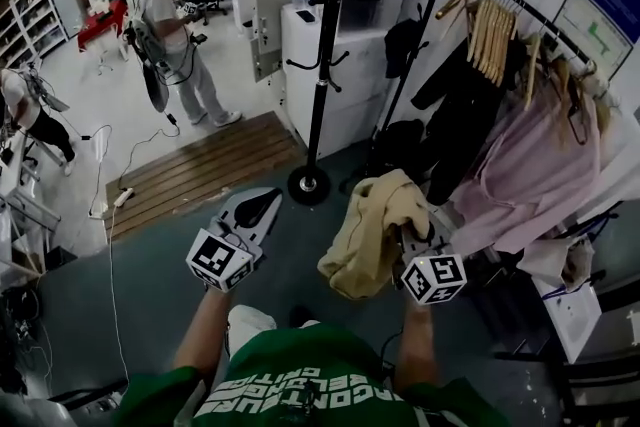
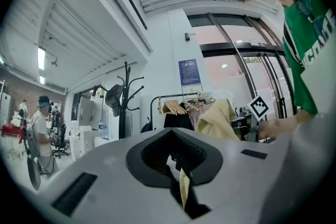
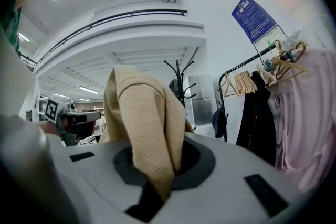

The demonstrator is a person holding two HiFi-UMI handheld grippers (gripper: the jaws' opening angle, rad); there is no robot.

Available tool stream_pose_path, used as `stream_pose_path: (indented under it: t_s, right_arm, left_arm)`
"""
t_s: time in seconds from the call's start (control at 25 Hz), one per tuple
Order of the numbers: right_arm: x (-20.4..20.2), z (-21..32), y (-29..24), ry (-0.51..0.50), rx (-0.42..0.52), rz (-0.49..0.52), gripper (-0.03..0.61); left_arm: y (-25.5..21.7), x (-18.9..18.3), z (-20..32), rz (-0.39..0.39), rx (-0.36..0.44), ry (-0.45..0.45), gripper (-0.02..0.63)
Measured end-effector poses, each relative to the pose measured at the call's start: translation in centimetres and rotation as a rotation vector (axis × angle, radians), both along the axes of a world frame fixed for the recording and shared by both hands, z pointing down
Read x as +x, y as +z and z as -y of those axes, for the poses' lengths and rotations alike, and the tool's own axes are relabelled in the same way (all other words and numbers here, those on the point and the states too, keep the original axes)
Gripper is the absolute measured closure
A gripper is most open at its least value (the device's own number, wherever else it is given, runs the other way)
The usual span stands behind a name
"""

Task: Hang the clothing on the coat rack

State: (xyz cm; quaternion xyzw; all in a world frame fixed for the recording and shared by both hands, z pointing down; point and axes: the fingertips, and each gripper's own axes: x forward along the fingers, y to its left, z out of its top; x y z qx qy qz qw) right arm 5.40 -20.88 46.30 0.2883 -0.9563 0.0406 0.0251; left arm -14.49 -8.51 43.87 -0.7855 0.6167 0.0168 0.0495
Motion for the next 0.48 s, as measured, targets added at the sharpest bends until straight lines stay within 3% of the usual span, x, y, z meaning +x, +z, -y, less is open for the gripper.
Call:
stream_pose_path:
  t_s: [0.24,0.48]
  right_arm:
    - [-0.6,0.8,-0.1,0.061,0.005,-0.021,0.538]
    - [-1.9,2.6,-0.3,0.183,0.004,-0.016,0.538]
  left_arm:
    - [-0.4,-0.8,2.6,-0.004,0.012,0.071,0.609]
    - [-0.5,-4.3,6.0,-0.021,0.030,0.153,0.609]
